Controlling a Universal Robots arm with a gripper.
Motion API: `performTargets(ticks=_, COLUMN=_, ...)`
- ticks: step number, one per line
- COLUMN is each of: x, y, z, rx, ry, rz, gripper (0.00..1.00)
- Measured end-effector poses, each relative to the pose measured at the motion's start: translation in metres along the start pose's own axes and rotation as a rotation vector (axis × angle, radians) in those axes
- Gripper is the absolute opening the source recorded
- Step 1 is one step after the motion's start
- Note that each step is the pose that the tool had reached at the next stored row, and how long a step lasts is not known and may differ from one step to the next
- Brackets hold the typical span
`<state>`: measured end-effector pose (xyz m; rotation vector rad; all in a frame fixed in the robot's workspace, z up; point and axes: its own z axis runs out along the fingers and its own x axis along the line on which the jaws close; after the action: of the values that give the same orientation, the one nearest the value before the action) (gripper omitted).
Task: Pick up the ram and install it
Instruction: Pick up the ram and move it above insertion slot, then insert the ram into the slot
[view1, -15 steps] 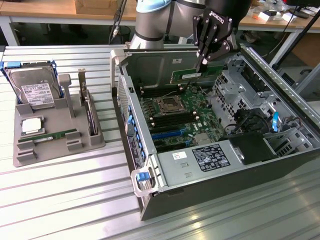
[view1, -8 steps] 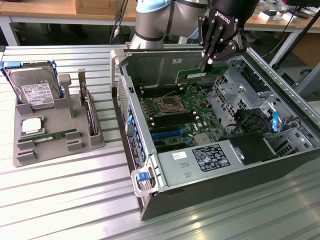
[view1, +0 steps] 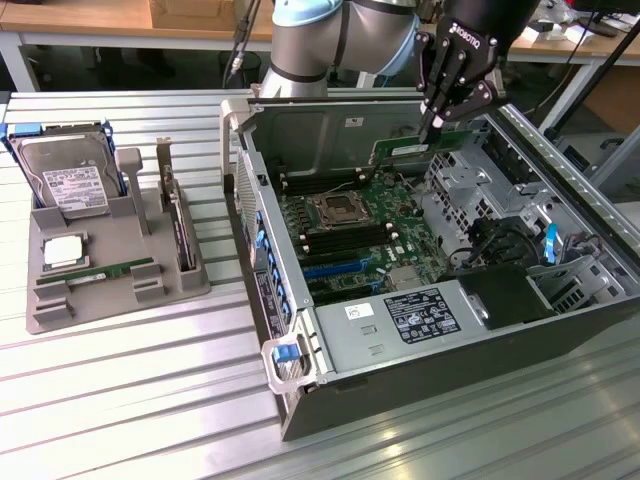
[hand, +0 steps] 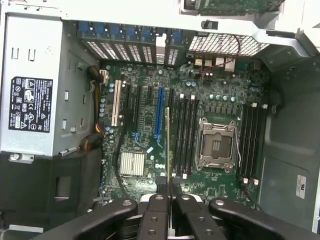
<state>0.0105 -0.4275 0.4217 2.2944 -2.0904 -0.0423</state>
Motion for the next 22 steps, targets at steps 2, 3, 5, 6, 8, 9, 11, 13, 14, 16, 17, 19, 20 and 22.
performTargets(ticks=2, x=0.000, y=-0.0039, z=-0.0002, rx=0.0000, ry=0.0001, rz=0.000, gripper=0.12)
performTargets(ticks=3, x=0.001, y=-0.0068, z=-0.0003, rx=0.0000, ry=0.0001, rz=0.000, gripper=0.12)
performTargets(ticks=5, x=0.001, y=-0.0118, z=-0.0005, rx=0.0000, ry=0.0001, rz=0.000, gripper=0.12)
performTargets(ticks=6, x=0.001, y=-0.0136, z=-0.0006, rx=0.0000, ry=0.0002, rz=0.000, gripper=0.12)
performTargets(ticks=8, x=0.002, y=-0.0172, z=-0.0008, rx=0.0000, ry=0.0001, rz=0.000, gripper=0.12)
performTargets(ticks=9, x=0.002, y=-0.0194, z=-0.0009, rx=0.0001, ry=0.0001, rz=0.000, gripper=0.12)
performTargets(ticks=11, x=0.002, y=-0.0232, z=-0.0011, rx=0.0000, ry=0.0002, rz=0.000, gripper=0.12)
performTargets(ticks=13, x=0.003, y=-0.0277, z=-0.0013, rx=0.0000, ry=0.0003, rz=0.000, gripper=0.12)
performTargets(ticks=14, x=0.003, y=-0.0304, z=-0.0014, rx=0.0000, ry=0.0004, rz=0.000, gripper=0.12)
performTargets(ticks=16, x=0.003, y=-0.0326, z=-0.0015, rx=0.0000, ry=0.0006, rz=0.000, gripper=0.12)
performTargets(ticks=17, x=0.003, y=-0.0326, z=-0.0015, rx=-0.0001, ry=0.0006, rz=0.000, gripper=0.12)
performTargets(ticks=19, x=0.003, y=-0.0327, z=-0.0015, rx=0.0000, ry=0.0006, rz=0.000, gripper=0.12)
performTargets(ticks=20, x=0.003, y=-0.0326, z=-0.0015, rx=0.0000, ry=0.0006, rz=0.000, gripper=0.12)
performTargets(ticks=22, x=0.003, y=-0.0327, z=-0.0013, rx=-0.0001, ry=0.0007, rz=0.000, gripper=0.12)
